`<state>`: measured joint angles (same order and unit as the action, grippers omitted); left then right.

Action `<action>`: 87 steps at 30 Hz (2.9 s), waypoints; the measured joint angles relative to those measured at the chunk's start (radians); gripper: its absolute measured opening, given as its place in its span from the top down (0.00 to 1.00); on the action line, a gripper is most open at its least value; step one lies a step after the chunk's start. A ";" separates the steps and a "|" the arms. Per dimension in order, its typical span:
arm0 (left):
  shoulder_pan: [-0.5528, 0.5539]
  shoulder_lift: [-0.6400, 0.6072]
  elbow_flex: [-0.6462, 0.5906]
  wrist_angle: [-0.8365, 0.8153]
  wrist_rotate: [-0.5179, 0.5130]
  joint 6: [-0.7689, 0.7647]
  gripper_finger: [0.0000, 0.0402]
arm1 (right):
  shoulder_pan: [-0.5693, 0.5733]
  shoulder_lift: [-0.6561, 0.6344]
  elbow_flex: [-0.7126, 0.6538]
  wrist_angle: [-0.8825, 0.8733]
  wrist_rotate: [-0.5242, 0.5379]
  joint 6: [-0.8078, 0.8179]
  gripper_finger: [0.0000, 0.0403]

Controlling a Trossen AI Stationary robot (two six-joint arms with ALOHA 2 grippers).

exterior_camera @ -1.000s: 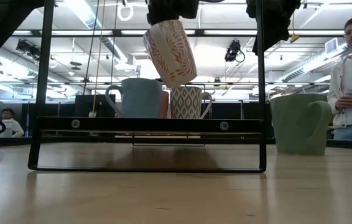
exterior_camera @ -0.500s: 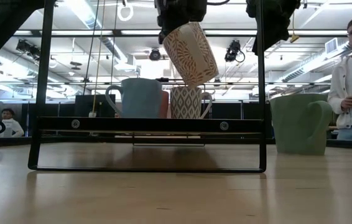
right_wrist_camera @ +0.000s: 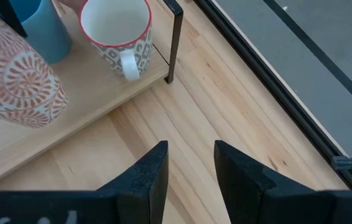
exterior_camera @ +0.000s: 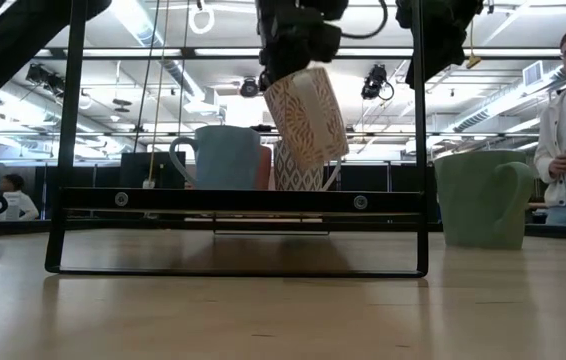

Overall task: Place coffee mugs
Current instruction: Put the orange patterned mug on the shelf

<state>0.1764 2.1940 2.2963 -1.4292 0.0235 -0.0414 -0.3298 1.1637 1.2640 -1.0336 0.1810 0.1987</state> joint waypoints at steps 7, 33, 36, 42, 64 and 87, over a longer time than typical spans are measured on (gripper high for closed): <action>0.019 0.042 0.000 -0.004 0.000 0.000 0.92 | 0.000 0.000 0.000 0.000 0.000 0.000 0.67; 0.058 0.051 0.000 -0.034 0.000 -0.053 0.92 | 0.000 0.000 0.000 0.000 0.000 0.000 0.67; 0.058 0.051 0.000 -0.034 0.000 -0.053 0.92 | 0.000 0.000 0.000 0.000 0.000 0.000 0.67; 0.057 0.058 0.000 -0.032 0.002 -0.053 0.92 | 0.000 0.000 0.000 0.000 0.000 0.000 0.67; 0.060 0.095 0.000 -0.042 -0.004 -0.051 0.91 | 0.000 0.000 0.000 0.007 -0.001 -0.001 0.67; 0.060 0.095 0.000 -0.043 -0.004 -0.053 0.75 | 0.000 0.000 0.000 0.007 -0.001 -0.012 0.67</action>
<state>0.2364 2.2890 2.2963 -1.4726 0.0192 -0.0945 -0.3298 1.1641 1.2640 -1.0267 0.1802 0.1867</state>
